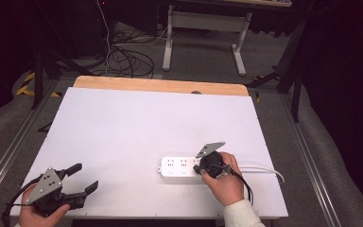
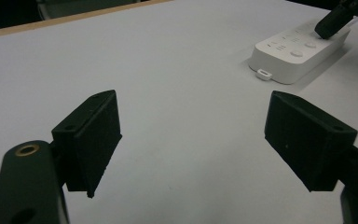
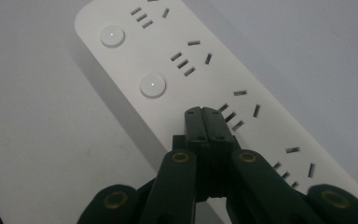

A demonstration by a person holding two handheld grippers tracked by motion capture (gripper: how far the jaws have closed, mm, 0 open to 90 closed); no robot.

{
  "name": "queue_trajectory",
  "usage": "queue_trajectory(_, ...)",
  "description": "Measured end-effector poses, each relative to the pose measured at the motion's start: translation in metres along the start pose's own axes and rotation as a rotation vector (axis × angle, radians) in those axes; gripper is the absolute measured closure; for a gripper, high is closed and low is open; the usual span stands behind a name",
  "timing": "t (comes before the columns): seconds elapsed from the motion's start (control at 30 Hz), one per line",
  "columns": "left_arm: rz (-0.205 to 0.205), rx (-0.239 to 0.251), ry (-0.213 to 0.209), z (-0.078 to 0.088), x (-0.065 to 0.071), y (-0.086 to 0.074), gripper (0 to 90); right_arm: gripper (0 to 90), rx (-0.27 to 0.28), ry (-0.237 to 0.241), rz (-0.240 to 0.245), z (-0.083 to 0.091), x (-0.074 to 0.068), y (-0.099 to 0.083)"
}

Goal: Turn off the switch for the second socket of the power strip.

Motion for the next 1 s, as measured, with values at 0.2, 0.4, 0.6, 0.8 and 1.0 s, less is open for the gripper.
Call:
queue_trajectory(0.2,-0.004,-0.002,0.001,0.0000,0.0001,0.0000,19.0,90.0,-0.002,-0.003,-0.003,-0.0001,-0.0003,0.0001)
queue_trajectory(0.4,-0.005,0.000,0.005,0.0004,0.0008,0.0002,18.9,90.0,-0.009,-0.017,0.012,-0.0004,-0.0018,0.0004)
queue_trajectory(0.6,-0.005,-0.001,0.004,0.0001,0.0016,0.0000,18.9,90.0,-0.017,-0.025,0.020,-0.0008,-0.0024,0.0006)
queue_trajectory(0.8,-0.011,-0.002,0.005,0.0001,0.0020,0.0002,18.8,90.0,-0.019,-0.030,0.028,-0.0010,-0.0029,0.0005)
queue_trajectory(1.0,-0.011,-0.002,0.007,0.0000,0.0017,0.0002,18.7,90.0,-0.017,-0.026,0.020,-0.0012,-0.0022,-0.0003)
Point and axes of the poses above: each handheld gripper's, and its own axes: z roughly backward along the jaws, y roughly out of its top, x roughly to its right, the point moved 6 cm from there along -z, roughly forward along the jaws, and after that the axes turned 6 degrees about y, right-handed, at the moved point
